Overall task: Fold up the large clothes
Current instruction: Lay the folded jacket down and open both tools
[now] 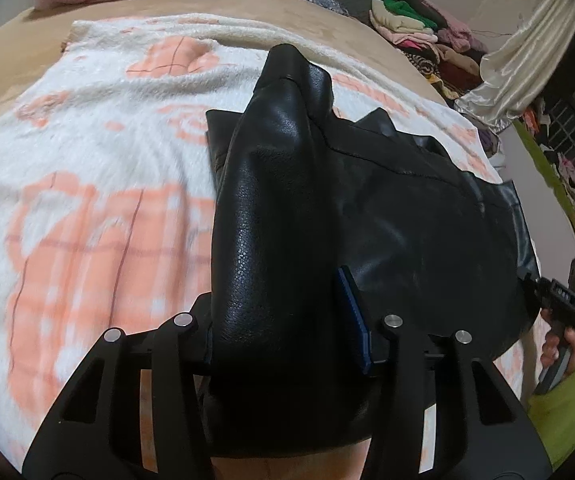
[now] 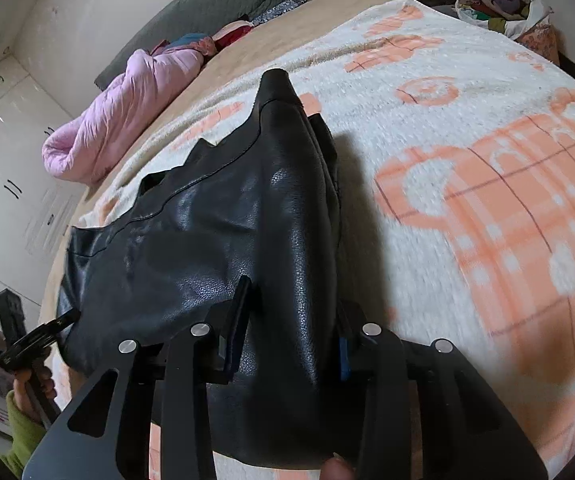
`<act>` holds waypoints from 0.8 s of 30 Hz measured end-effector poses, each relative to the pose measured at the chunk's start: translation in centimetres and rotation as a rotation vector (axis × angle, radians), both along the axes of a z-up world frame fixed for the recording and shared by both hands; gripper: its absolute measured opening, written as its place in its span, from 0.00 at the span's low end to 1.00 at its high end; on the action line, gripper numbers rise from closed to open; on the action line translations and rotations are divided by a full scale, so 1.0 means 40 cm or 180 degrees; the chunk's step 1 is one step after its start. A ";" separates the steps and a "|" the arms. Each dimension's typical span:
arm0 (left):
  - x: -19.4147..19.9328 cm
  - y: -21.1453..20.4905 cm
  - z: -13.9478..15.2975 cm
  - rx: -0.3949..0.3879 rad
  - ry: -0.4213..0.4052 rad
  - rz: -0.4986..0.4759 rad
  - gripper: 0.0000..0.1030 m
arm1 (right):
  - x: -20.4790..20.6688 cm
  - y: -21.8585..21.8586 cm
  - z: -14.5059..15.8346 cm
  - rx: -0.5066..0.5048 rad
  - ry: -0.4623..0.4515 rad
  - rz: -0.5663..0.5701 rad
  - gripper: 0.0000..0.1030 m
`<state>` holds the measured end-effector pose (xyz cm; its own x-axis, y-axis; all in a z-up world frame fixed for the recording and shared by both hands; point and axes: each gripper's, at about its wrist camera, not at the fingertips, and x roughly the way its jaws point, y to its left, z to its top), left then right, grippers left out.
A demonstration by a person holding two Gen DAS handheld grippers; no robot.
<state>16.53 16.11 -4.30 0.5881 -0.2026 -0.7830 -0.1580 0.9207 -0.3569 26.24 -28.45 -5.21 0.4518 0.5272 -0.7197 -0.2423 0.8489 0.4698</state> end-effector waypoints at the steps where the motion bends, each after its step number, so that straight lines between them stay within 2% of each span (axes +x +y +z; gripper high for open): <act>1: -0.007 -0.003 0.001 0.0014 -0.0004 0.0002 0.39 | -0.004 0.001 0.001 -0.0042 -0.0016 -0.0014 0.35; 3: -0.014 -0.008 0.003 0.0088 -0.0027 -0.0003 0.40 | -0.010 0.000 -0.001 -0.0177 -0.0014 -0.0076 0.44; 5: -0.013 -0.006 0.004 0.0112 -0.0032 -0.0006 0.42 | -0.022 0.010 0.009 -0.0476 -0.0021 -0.0182 0.63; 6: -0.011 -0.003 0.006 0.0104 -0.0040 -0.0004 0.42 | -0.033 0.015 0.018 -0.0580 -0.0096 -0.0203 0.63; 9: -0.007 0.007 0.008 0.0091 -0.0048 0.0012 0.48 | -0.095 0.039 0.071 -0.0921 -0.0513 -0.0327 0.65; 10: -0.009 0.009 0.009 0.0080 -0.0053 0.0024 0.50 | -0.126 0.055 0.102 -0.1026 -0.0753 -0.0375 0.72; 11: -0.008 0.014 0.012 0.0064 -0.0066 0.0035 0.51 | -0.153 0.072 0.124 -0.1037 -0.0925 -0.0364 0.74; 14: -0.012 0.008 0.025 0.0138 -0.0130 0.0065 0.59 | -0.207 0.133 0.160 -0.0875 -0.1194 -0.0169 0.74; 16: -0.016 0.005 0.034 0.0208 -0.0161 0.0074 0.62 | -0.232 0.192 0.163 -0.0827 -0.1267 0.0021 0.74; 18: -0.017 0.003 0.041 0.0285 -0.0184 0.0096 0.65 | -0.252 0.254 0.159 -0.0841 -0.1337 0.0230 0.70; 19: -0.018 0.004 0.043 0.0287 -0.0194 0.0098 0.70 | -0.267 0.292 0.151 -0.0868 -0.1363 0.0358 0.63; 20: -0.019 0.005 0.046 0.0287 -0.0209 0.0103 0.71 | -0.275 0.316 0.146 -0.0893 -0.1358 0.0423 0.57; 24: -0.022 0.014 0.055 0.0372 -0.0238 0.0129 0.72 | -0.297 0.410 0.103 -0.1007 -0.1232 0.0670 0.55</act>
